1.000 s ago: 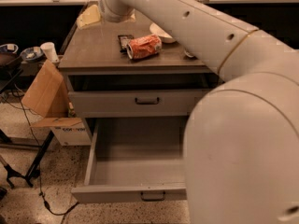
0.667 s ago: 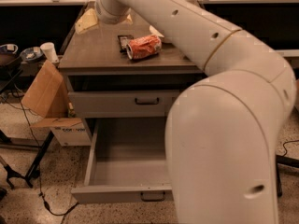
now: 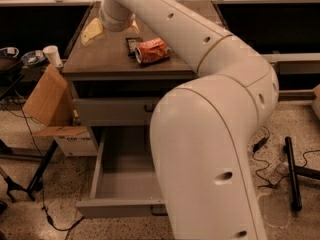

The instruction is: Place rxbar chocolate into middle drawer

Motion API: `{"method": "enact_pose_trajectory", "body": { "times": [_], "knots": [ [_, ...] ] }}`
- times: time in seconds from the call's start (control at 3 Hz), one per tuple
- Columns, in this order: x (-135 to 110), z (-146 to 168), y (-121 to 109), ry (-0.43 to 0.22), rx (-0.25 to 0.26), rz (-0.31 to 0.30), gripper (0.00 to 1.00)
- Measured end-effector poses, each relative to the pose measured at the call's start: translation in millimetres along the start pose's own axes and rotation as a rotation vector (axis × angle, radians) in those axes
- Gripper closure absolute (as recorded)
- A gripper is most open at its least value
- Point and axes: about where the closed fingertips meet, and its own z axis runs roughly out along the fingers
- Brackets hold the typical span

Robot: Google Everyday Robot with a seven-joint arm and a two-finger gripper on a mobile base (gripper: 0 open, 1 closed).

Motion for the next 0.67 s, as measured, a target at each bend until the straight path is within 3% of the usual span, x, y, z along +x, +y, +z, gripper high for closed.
{"method": "enact_pose_trajectory", "body": {
  "times": [0.67],
  "knots": [
    [-1,17,-18,-0.005,0.035,-0.012,0.0]
  ]
}}
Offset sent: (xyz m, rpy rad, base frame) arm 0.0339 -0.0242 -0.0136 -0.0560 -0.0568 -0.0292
